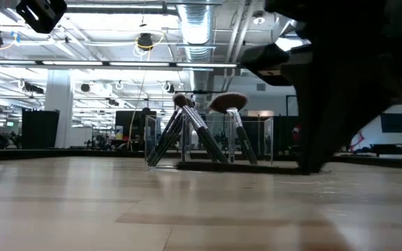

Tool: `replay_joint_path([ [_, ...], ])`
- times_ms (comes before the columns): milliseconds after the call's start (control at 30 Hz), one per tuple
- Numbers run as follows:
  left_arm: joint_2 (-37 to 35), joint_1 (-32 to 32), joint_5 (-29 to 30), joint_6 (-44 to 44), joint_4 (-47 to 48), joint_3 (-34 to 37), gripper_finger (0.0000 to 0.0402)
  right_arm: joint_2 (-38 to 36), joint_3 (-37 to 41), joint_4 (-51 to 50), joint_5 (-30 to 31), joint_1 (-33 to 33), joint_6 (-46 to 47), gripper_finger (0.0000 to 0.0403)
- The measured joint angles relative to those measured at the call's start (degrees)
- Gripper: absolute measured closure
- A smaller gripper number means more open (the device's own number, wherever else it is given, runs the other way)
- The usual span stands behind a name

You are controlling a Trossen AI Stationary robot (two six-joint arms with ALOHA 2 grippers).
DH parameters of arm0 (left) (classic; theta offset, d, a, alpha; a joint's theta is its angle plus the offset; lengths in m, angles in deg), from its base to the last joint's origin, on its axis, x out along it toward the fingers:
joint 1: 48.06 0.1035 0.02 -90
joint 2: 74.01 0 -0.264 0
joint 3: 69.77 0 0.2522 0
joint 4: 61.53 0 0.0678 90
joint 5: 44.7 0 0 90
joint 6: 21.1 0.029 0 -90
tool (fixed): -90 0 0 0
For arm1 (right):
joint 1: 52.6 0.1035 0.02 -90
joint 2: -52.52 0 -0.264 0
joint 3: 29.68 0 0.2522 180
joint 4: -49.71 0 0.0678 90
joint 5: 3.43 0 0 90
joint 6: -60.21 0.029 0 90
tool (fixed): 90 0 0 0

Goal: Put items in baskets/containers
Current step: Put the liner brush into the left section of the transparent organizer

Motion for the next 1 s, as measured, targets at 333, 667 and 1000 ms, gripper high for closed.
replay_joint_path([
  [333, 0.00, 0.00, 0.02, 0.00, 0.00, 0.02, 0.0325, -0.04, -0.30, 0.13, -0.20, -4.78, -2.71, 0.0402],
  [667, 0.00, 0.00, 0.02, 0.00, 0.00, 0.02, 0.0325, -0.04, -0.30, 2.68, 1.97, -8.60, 1.05, 0.0390],
  [1000, 2.37, 0.00, 0.04, -0.14, -0.07, 0.02, 0.0325, -0.18, -0.30, 9.29, 11.21, -8.54, 7.30, 0.0375],
])
